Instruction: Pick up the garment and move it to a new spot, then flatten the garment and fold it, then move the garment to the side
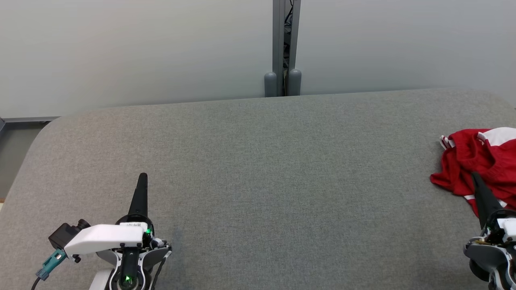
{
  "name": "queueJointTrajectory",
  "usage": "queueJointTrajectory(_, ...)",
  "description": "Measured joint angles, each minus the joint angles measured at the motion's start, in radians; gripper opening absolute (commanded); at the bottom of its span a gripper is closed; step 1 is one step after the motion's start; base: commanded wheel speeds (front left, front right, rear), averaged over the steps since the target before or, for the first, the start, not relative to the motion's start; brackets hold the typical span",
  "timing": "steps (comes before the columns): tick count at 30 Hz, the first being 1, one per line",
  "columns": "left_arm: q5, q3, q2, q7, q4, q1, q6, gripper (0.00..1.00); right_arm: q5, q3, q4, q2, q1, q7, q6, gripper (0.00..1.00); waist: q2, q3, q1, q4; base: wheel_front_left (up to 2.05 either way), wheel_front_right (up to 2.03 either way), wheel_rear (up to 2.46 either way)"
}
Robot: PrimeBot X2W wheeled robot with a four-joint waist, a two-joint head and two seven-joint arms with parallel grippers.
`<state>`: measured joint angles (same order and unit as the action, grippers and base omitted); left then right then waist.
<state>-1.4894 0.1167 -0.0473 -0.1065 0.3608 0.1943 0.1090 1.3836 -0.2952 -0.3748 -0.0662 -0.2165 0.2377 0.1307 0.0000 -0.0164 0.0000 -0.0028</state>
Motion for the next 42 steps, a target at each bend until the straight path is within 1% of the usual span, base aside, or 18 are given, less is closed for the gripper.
queueJointTrajectory(25,-0.162,0.000,-0.001,0.020,0.020,0.058,0.021,0.00,0.172,-0.055,-0.016,0.000,-0.026,0.065,0.000,0.00,0.0000,0.027,0.0000,0.003,0.00,0.00,0.00)
queueJointTrajectory(42,-0.165,0.000,-0.001,0.020,0.021,0.059,0.021,0.00,0.175,-0.054,-0.017,0.000,-0.030,0.067,0.000,0.00,0.0000,0.027,0.0000,0.003,0.00,0.00,0.00)
